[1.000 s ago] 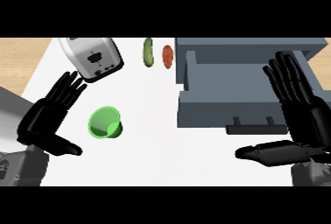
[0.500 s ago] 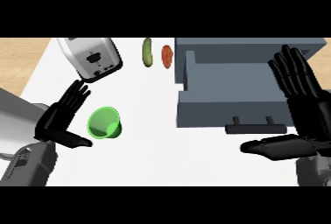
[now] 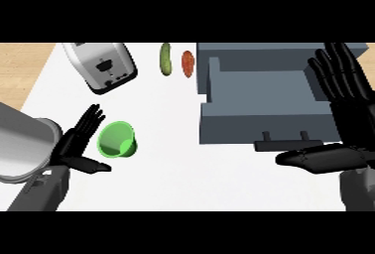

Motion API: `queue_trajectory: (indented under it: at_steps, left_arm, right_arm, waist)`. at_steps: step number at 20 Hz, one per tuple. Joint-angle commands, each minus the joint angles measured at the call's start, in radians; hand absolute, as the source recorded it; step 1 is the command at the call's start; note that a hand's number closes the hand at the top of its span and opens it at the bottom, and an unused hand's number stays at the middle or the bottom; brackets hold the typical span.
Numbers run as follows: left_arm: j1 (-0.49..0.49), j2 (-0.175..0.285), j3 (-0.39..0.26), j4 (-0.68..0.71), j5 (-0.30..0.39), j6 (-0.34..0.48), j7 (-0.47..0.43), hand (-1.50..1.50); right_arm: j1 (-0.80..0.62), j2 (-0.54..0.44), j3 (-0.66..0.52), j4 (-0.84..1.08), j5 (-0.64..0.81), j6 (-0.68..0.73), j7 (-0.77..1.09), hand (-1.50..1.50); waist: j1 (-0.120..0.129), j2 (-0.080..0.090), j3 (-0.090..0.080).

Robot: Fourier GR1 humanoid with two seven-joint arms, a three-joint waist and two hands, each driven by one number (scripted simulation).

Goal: Pick up the cup, place it into the drawer and close the drawer

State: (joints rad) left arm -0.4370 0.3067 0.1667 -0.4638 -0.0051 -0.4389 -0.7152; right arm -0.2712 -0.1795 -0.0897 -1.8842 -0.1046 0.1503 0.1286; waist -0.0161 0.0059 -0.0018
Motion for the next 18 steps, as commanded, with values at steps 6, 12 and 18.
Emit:
queue_trajectory:
  at_steps: [6, 12, 18]
  left_arm:
    - [-0.050, 0.010, -0.003, 0.239, -0.070, -0.011, -0.250, -1.50]
    - [-0.101, -0.031, 0.003, 0.269, -0.070, 0.010, -0.266, -1.50]
    - [-0.085, -0.096, -0.006, 0.284, -0.090, 0.096, -0.328, -1.50]
  right_arm:
    - [0.006, 0.010, 0.012, -0.017, -0.001, 0.003, 0.015, -1.50]
    - [-0.005, -0.017, -0.026, 0.036, -0.039, 0.047, -0.033, -1.50]
    - [-0.031, 0.010, 0.006, 0.001, -0.022, 0.013, 0.016, -1.50]
  waist:
    - [-0.015, 0.006, -0.002]
    - [-0.023, 0.011, -0.003]
    - [-0.030, 0.011, -0.005]
